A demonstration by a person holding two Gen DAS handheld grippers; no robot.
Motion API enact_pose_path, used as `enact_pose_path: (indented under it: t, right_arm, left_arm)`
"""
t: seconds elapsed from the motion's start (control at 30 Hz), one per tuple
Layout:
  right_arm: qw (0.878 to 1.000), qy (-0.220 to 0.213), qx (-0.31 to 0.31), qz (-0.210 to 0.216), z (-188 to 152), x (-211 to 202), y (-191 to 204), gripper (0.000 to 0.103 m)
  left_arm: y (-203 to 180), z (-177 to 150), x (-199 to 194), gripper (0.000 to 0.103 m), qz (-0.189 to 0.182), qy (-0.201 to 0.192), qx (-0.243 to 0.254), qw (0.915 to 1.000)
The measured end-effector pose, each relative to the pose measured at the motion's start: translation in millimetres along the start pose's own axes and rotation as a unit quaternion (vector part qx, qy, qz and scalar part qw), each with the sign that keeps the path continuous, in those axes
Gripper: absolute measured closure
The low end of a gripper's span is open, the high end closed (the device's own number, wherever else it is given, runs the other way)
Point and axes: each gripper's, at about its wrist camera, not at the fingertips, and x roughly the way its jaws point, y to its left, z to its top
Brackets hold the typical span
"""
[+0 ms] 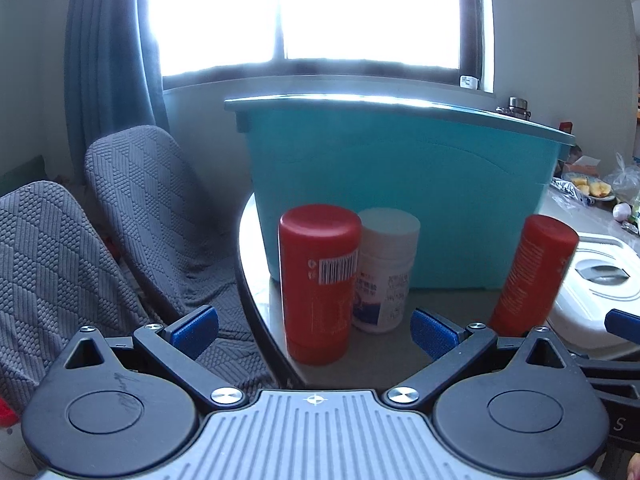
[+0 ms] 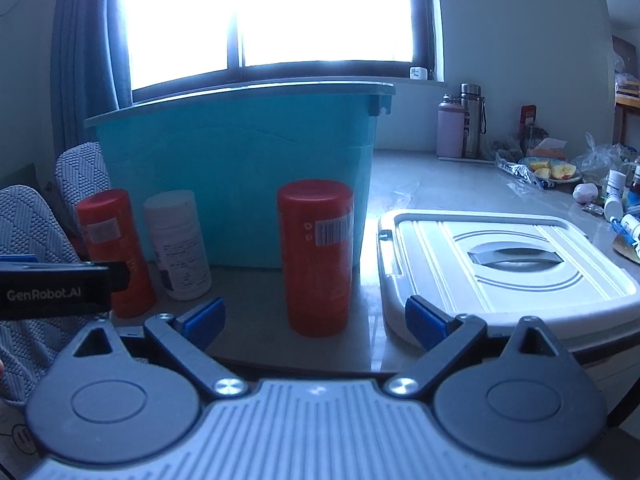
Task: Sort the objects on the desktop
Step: 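Close the left tool on one red canister while the right tool grasps the other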
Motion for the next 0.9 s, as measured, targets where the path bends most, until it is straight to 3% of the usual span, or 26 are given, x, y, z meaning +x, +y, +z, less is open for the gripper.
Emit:
enact_pose_path:
  t: [0.47, 0.5, 0.53, 0.57, 0.9]
  right_arm:
    - [1.0, 0.01, -0.008, 0.008, 15, 61, 2, 0.007]
    - [1.0, 0.01, -0.008, 0.009, 15, 64, 2, 0.016]
    - [1.0, 0.007, -0.008, 0.009, 15, 66, 2, 0.054]
    - [1.0, 0.005, -0.008, 0.009, 16, 67, 2, 0.054]
    - [1.0, 0.012, -0.004, 0.008, 14, 54, 4, 0.054]
  left_arm:
    - [-1, 12, 60, 0.002, 0.004, 0.018, -0.001, 0.9998]
    - [0, 13, 63, 0.013, 0.001, 0.016, -0.003, 0.9999]
    - [1, 12, 63, 0.024, -0.015, 0.009, -0.003, 0.9998]
    - [0, 11, 61, 0.053, -0.022, 0.003, -0.002, 0.9997]
    - [8, 10, 58, 0.053, -0.009, 0.013, -0.027, 0.9995]
